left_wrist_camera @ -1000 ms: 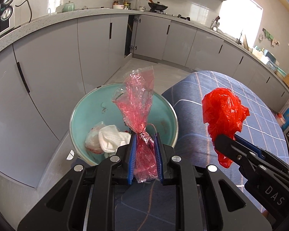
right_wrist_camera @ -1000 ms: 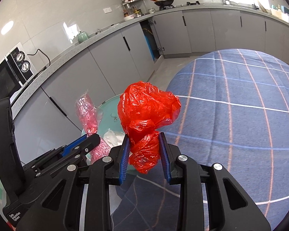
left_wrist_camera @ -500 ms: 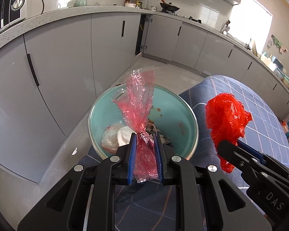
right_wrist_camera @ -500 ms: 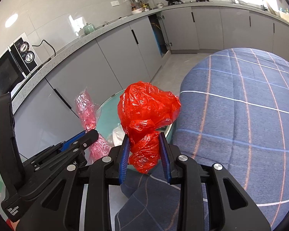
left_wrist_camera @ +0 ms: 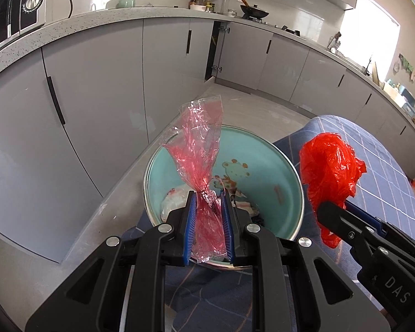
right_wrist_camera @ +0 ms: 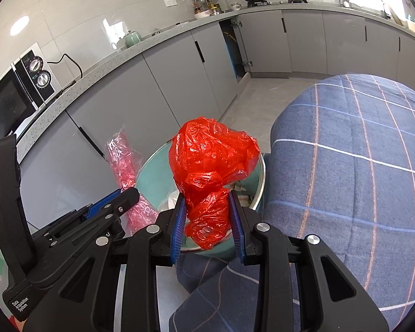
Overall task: Collect trash
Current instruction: 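Carry the clear bag and red bag in both tools over the teal bin, then open both tools to drop the two bags into the teal bin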
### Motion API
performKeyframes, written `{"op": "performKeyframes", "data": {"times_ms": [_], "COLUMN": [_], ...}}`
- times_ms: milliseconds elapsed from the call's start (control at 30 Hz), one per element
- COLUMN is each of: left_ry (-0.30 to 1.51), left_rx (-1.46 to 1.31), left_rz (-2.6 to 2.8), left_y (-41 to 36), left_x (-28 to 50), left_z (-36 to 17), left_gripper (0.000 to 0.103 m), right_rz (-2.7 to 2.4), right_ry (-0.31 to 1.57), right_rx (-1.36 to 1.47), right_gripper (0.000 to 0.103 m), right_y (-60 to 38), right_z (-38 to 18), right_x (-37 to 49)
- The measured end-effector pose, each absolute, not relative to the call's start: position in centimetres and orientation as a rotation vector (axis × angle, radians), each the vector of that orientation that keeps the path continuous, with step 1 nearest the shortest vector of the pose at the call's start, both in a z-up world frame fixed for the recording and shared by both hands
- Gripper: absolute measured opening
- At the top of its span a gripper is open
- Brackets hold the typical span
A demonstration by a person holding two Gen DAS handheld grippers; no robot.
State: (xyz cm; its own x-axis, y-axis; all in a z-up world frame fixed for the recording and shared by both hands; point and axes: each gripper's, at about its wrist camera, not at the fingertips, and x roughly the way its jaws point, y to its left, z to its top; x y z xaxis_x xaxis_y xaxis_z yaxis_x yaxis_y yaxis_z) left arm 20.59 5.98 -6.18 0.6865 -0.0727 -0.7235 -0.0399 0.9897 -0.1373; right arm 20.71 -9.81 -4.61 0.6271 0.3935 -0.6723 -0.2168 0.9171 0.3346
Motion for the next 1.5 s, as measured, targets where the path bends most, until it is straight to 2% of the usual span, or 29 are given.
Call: {"op": "performKeyframes", "data": {"times_ms": [600, 1367, 1400, 1467, 1500], "left_ry": [0.815, 0.875, 0.876, 0.875, 0.871], "left_rx": [-0.101, -0.084, -0.084, -0.085, -0.083], "left_rz": [-0.001, 0.048, 0.055, 0.068, 0.080], "left_y": [5.5, 5.9, 6.1, 6.4, 6.5], "left_x": [24.1, 28.5, 28.5, 28.4, 28.3], "left_z": [-6.2, -8.3, -8.4, -8.4, -8.4], "left_gripper": [0.019, 0.020, 0.021, 0.033, 0.046], "right_rz": [0.320, 0.300, 0.305, 0.316, 0.320], "right_ry": [0.821, 0.916, 0.922, 0.935, 0.937], "right_rx": [0.232, 0.219, 0.219, 0.214, 0.211], "right_gripper": [0.031, 0.032, 0.033, 0.034, 0.036], "right_y": [-9.6, -8.2, -8.0, -7.6, -7.4], "right_z": [-5.0, -8.9, -9.1, -9.5, -9.6], "right_x": [24.2, 29.9, 30.1, 30.6, 30.7]}}
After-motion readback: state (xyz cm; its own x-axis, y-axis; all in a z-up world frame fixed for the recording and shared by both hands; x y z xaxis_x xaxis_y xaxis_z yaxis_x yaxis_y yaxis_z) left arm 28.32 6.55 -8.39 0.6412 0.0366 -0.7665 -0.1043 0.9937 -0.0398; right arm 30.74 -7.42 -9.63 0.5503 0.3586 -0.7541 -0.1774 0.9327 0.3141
